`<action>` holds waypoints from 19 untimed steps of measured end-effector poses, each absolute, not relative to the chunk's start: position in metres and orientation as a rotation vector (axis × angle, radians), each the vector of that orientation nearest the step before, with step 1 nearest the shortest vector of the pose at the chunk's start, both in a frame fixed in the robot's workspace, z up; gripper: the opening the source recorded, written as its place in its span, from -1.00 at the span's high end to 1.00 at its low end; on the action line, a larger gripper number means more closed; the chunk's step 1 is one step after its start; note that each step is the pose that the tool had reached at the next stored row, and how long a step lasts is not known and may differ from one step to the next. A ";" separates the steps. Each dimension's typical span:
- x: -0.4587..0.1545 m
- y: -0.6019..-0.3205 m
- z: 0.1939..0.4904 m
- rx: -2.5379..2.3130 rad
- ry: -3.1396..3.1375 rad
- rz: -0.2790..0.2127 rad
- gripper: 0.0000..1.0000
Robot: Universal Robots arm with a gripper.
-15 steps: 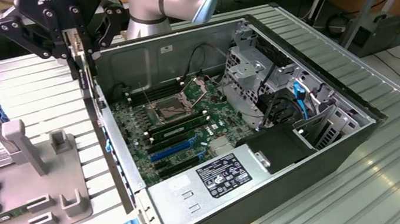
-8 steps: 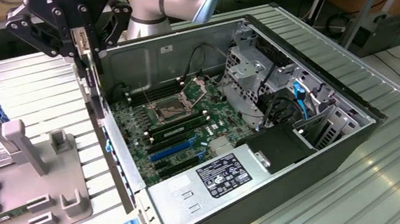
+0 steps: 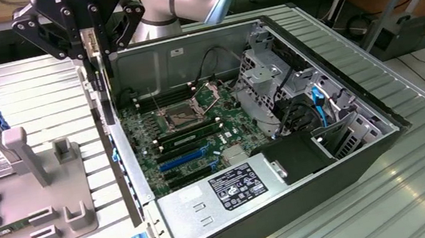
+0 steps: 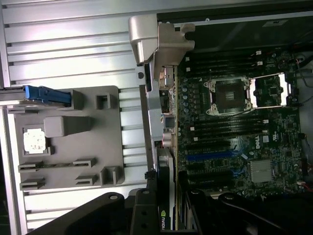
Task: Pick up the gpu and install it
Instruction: 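Pick up the gpu and move the gpu toward the slot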
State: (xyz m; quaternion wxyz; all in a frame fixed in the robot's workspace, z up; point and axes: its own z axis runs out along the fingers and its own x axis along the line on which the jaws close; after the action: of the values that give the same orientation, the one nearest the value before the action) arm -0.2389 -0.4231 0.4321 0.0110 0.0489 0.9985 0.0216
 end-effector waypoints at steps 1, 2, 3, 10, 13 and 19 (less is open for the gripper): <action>-0.239 -0.423 0.432 0.153 3.115 0.067 0.47; -0.239 -0.423 0.432 0.153 3.115 0.067 0.47; -0.239 -0.423 0.432 0.153 3.115 0.067 0.47; -0.237 -0.423 0.432 0.153 3.115 0.067 0.47; -0.233 -0.423 0.432 0.152 3.115 0.067 0.47; -0.226 -0.423 0.432 0.153 3.115 0.067 0.47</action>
State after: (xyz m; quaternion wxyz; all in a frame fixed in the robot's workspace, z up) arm -0.2257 -0.4230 0.4321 0.0108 0.0489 0.9985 0.0216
